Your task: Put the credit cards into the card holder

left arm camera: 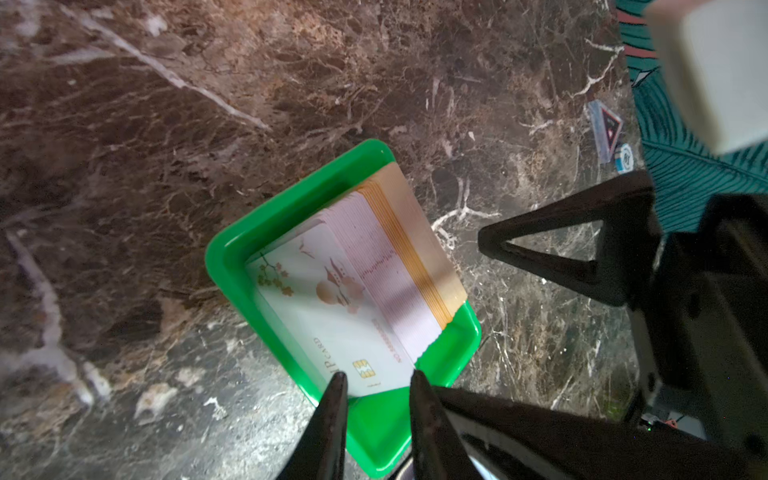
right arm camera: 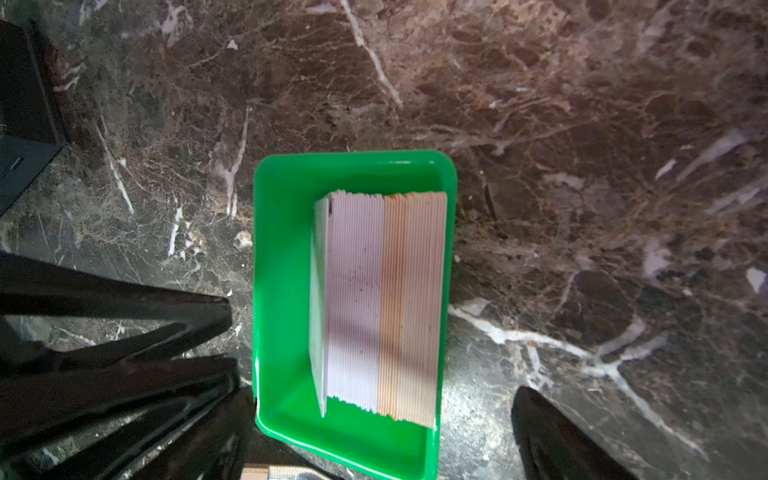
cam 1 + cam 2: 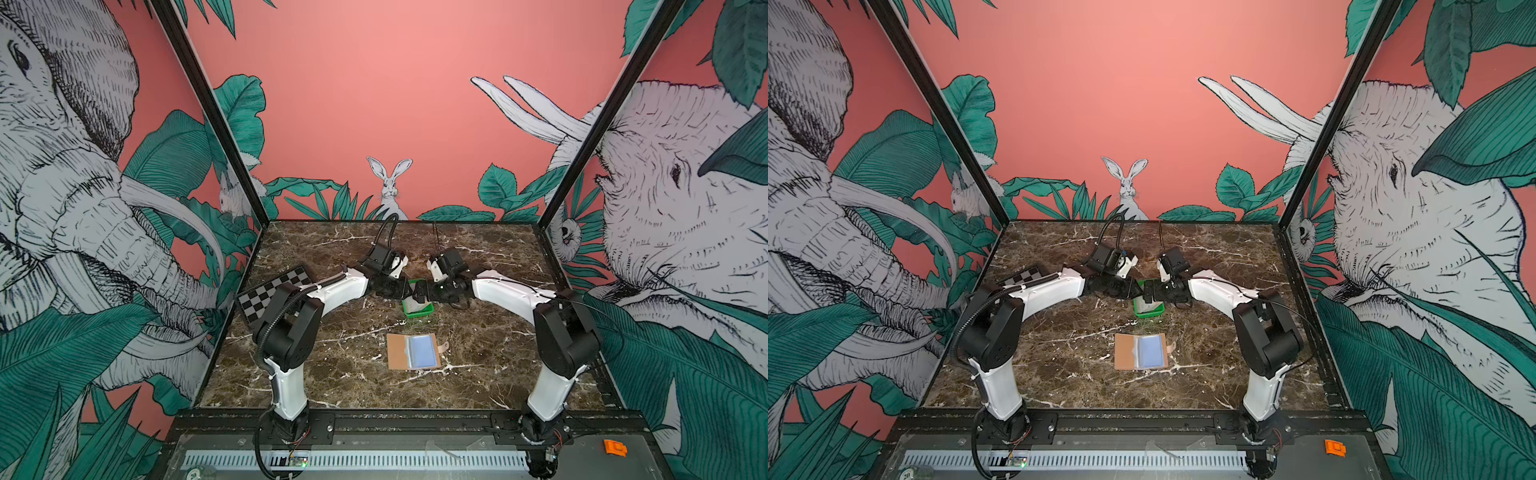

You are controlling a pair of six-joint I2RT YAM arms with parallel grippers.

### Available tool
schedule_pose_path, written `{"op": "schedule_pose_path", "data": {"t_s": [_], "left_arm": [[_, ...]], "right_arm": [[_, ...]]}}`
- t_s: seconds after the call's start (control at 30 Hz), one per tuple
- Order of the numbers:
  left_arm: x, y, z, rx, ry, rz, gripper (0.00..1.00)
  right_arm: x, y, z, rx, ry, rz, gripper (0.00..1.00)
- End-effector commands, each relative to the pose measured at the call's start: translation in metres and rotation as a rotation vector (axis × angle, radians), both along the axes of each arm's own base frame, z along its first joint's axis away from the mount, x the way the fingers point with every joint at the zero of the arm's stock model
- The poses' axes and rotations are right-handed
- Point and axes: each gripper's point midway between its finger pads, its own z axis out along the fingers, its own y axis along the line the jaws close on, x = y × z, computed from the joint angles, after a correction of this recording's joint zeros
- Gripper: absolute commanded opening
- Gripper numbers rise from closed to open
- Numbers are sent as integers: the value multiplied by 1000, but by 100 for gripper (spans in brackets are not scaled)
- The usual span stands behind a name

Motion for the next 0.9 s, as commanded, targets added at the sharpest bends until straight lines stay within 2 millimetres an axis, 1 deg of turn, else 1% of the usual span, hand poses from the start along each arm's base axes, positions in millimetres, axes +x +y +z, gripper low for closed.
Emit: {"op": "schedule_pose_path", "data": {"t_s": [0.0,0.17,0.33,0.43,0.57,0.67,0.73,0.87], "left_arm": [[0,3,4,9,6,-33,28],[2,5,-3,13,-18,-42,28],[2,4,-3,7,-13,-48,28],[3,5,-9,25,-1,-37,25],[3,3,-14,23,21,-38,23],[3,2,-18,21,38,-36,21],[3,0,-21,18,48,-35,17],[4,0,-25,22,54,-32,17]], "right_arm": [[9,4,3,18,-31,-2,95],[11,4,1,21,-39,-10,94],[11,7,-3,32,-33,-4,94],[10,6,-11,18,-14,-8,94],[10,1,-18,-10,-1,-23,94],[9,1,-20,-15,2,-17,93],[9,2,-21,-17,5,-13,93],[10,3,-25,-18,12,-8,92]]}}
